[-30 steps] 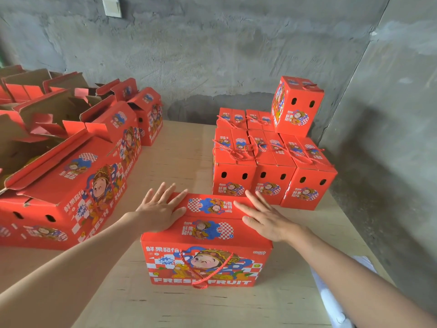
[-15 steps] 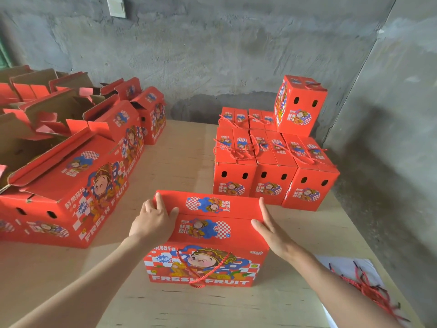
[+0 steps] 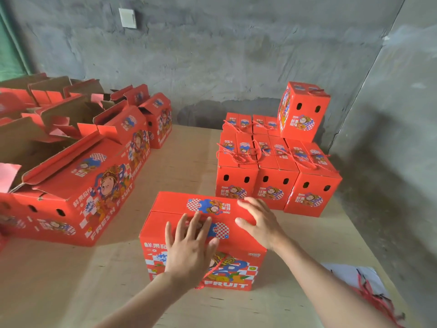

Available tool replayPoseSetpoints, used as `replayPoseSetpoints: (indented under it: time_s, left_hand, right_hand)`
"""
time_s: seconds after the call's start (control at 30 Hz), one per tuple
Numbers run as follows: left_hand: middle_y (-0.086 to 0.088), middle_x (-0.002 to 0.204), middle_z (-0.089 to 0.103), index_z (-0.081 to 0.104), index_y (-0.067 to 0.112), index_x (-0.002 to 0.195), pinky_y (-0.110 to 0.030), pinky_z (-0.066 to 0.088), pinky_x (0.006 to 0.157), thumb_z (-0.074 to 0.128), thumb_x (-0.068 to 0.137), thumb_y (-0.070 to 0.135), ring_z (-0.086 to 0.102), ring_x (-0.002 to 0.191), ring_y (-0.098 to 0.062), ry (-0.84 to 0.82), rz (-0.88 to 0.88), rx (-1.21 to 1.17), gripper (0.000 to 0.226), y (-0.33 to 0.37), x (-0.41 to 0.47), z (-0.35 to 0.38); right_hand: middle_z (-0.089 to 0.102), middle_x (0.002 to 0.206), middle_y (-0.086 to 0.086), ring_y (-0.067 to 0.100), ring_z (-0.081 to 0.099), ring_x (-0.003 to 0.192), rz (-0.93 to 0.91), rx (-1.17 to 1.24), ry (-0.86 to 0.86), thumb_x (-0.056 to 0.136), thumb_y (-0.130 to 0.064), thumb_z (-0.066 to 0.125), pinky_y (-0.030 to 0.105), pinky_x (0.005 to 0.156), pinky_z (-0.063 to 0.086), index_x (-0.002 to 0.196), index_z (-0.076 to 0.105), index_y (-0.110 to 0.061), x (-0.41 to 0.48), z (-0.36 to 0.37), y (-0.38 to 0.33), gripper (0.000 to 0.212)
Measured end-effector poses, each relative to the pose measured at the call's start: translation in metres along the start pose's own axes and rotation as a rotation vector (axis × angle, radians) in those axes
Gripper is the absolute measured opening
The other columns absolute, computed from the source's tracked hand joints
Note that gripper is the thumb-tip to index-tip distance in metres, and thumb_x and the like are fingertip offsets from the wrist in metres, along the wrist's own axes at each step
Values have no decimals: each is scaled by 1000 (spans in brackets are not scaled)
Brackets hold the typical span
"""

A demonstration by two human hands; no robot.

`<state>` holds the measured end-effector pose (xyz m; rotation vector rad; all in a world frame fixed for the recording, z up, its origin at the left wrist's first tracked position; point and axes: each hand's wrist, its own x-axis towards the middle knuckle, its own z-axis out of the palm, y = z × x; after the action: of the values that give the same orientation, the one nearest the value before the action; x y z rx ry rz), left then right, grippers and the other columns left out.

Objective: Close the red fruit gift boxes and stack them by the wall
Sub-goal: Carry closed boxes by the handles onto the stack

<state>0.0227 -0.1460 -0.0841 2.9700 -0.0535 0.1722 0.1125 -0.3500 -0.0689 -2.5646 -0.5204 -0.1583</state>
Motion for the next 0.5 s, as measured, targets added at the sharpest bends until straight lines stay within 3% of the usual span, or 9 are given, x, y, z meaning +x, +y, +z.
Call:
replayPoseSetpoints:
  time_s: [0.1,0.23,0.33,0.43,0.5]
  left_hand:
    - [16,158,9,15,48,147,-43,-34,101,-18,76,64,-7,146,-17,44,1,-31,79,-19,11,-4]
    - [12,159,-7,16,54,144,-50,-22,108,8,98,52,-18,144,-20,27,-82,-82,47,-53,37,-7]
    - [8,159,-14,6,51,146,-55,-14,112,13,100,46,-19,145,-22,-14,-161,-108,47,-86,55,-9]
    - [2,159,-14,-7,48,147,-60,-6,112,9,100,47,-9,146,-27,-146,-322,-126,50,-114,72,-13]
    - [-9,159,7,0,38,150,-58,18,112,15,102,41,22,141,-34,-205,-402,-189,51,-124,80,-14]
  right_hand:
    - [41,142,-8,13,31,132,55,-67,130,94,-39,52,31,103,24,138,50,-24,-3,11,-10,46]
    - [53,127,4,28,45,119,180,-102,270,90,-44,38,39,99,29,122,63,-24,-17,32,-47,46]
    - [59,101,10,32,58,94,34,-21,374,84,-42,39,42,87,41,110,71,-20,-34,40,-60,47]
    - [49,101,6,27,56,90,-47,22,238,88,-52,41,36,86,47,124,63,-22,-47,49,-74,51]
    - [43,115,8,27,53,96,40,-53,99,90,-64,34,34,89,45,137,47,-30,-46,56,-89,60]
